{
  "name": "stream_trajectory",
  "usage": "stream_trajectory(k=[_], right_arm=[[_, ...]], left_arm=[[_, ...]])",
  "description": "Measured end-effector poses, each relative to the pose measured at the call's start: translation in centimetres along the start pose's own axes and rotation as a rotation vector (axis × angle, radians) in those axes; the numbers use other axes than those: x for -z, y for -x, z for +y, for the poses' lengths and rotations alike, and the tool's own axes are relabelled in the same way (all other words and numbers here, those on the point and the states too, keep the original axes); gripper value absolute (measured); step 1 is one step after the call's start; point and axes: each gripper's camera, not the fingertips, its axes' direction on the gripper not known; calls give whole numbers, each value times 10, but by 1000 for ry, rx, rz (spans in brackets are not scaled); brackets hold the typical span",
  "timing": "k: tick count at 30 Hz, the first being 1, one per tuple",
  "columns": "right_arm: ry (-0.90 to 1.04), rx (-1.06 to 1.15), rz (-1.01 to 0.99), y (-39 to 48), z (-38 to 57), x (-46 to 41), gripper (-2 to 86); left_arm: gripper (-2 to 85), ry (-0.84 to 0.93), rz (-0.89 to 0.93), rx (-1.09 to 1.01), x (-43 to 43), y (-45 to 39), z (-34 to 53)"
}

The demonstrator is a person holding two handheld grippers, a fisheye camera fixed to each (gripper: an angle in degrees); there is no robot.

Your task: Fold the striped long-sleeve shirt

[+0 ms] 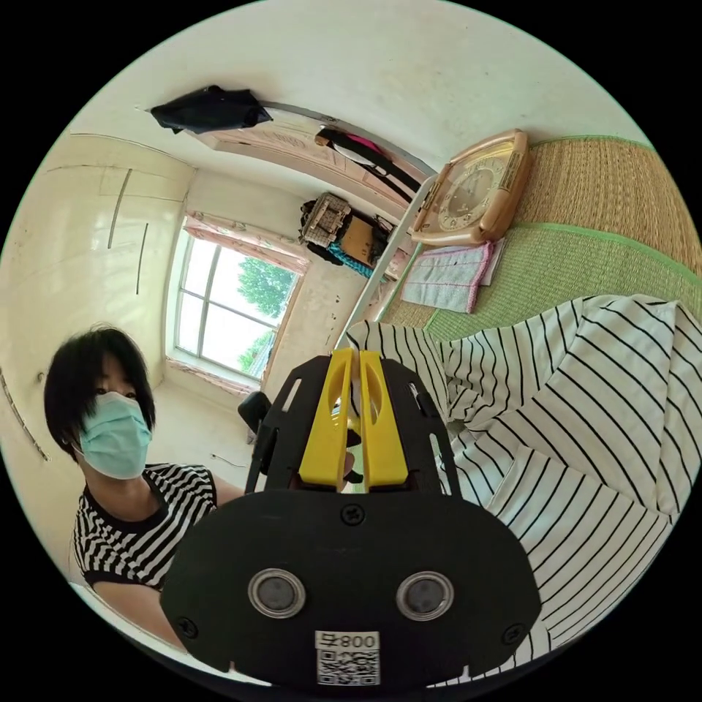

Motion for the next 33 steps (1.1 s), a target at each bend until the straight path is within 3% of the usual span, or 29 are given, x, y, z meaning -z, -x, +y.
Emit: stream_trajectory(k=[14, 33], right_arm=[[-243, -129, 85, -86, 116, 164, 9], [-430, -207, 166, -163, 272, 286, 3]], left_arm=[[17, 71, 165, -122, -102, -125, -95], [16, 282, 313, -270, -252, -301, -162]])
